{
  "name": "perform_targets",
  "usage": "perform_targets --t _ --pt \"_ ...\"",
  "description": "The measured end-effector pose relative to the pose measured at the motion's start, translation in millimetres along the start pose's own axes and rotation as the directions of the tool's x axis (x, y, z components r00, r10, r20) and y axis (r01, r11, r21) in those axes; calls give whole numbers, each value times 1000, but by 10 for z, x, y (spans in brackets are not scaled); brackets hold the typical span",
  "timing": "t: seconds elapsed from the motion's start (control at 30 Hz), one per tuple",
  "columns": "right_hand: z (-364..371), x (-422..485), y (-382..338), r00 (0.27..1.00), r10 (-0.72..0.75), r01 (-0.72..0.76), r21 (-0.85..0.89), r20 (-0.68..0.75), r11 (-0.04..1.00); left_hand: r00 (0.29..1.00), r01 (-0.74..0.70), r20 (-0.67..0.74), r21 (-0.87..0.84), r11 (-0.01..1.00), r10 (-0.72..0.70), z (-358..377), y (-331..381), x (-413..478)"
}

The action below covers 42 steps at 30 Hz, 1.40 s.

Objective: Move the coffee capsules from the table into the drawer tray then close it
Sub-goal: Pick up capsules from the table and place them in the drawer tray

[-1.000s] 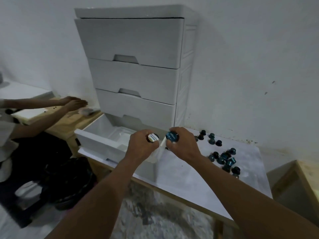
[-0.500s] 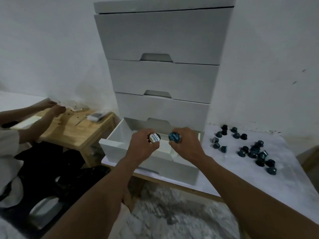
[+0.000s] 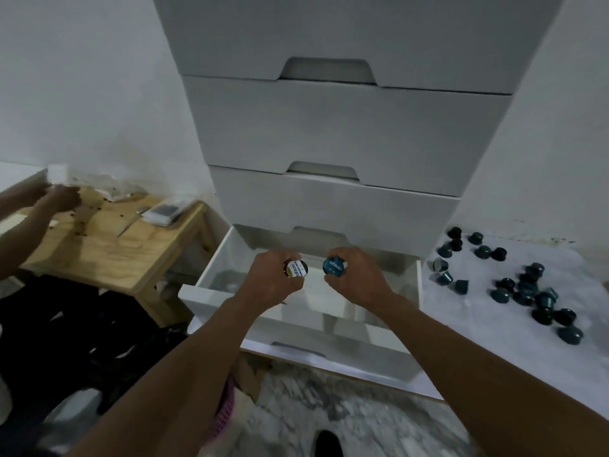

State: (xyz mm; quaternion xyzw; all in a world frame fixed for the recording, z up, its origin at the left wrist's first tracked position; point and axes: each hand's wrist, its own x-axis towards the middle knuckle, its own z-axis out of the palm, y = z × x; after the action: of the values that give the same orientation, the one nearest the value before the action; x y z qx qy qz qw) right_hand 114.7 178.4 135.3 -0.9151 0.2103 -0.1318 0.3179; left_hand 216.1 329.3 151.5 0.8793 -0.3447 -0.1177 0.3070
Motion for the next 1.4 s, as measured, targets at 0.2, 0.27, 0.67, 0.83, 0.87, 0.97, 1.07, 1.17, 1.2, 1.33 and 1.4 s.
perform_targets --t 0.2,0.27,0.67,0.83,0.87,0.97,1.07,1.17,1.2,1.33,1.4 --pt "330 436 269 983 135 -139 20 127 990 977 26 211 85 996 -44 101 -260 503" --pt "439 491 347 969 178 -182 7 172 983 960 6 276 122 993 -39 152 -370 598" --pt "808 463 506 849 357 -361 -66 390 930 825 -108 563 58 993 57 535 -893 1005" --pt "885 423 510 830 365 -352 -111 421 929 758 -197 638 20 980 139 664 -922 1027" --pt "899 414 513 823 369 -352 -122 431 928 750 -211 644 21 977 148 676 -917 1038" --pt "902 432 525 810 373 -352 -134 452 926 737 -225 657 19 974 157 711 -922 1069" --pt "884 448 539 808 378 -370 -109 451 922 727 -192 674 13 981 133 711 -934 1086" --pt "874 437 562 791 420 -436 -71 446 897 734 -186 666 14 983 129 705 -942 1101" --pt "871 437 567 787 427 -445 -70 445 893 742 -180 660 20 984 122 709 -939 1104" --pt "860 450 565 776 438 -469 -50 455 882 729 -167 679 49 985 90 736 -942 1118" --pt "870 445 560 757 440 -469 -66 483 881 700 -183 711 75 980 76 746 -951 1131"
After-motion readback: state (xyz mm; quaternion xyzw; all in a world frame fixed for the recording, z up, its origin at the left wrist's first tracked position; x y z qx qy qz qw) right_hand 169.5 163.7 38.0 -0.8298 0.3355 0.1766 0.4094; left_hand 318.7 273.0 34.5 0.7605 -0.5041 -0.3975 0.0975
